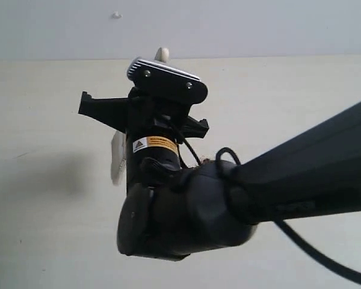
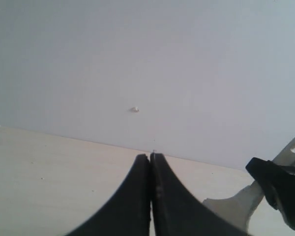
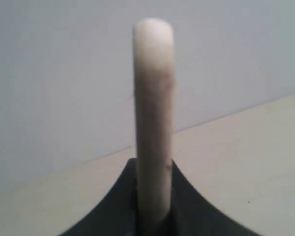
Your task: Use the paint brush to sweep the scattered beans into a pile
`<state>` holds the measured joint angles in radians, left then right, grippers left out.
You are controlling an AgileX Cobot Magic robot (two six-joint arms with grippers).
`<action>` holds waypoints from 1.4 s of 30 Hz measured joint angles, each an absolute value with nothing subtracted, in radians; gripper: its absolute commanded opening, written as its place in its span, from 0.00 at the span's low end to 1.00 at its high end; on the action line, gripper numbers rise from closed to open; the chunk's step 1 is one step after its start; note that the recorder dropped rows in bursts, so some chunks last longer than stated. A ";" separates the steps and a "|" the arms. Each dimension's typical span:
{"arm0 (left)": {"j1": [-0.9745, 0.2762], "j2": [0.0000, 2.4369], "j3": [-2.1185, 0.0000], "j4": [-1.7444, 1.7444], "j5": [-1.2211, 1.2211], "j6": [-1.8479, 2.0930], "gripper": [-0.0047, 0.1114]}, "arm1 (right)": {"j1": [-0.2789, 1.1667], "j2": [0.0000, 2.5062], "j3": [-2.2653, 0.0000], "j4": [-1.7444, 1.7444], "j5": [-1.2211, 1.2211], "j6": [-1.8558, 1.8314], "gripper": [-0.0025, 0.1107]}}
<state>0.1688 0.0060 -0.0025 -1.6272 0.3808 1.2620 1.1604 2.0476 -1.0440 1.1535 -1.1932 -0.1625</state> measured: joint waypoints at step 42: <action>0.169 0.006 -0.002 -1.627 0.381 1.262 0.04 | 1.162 2.200 -1.293 1.625 -1.231 -0.892 0.02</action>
<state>0.1688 0.0060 -0.0025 -1.6272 0.3808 1.2620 1.1617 2.2001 -1.2932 1.6251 -1.2313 -0.8917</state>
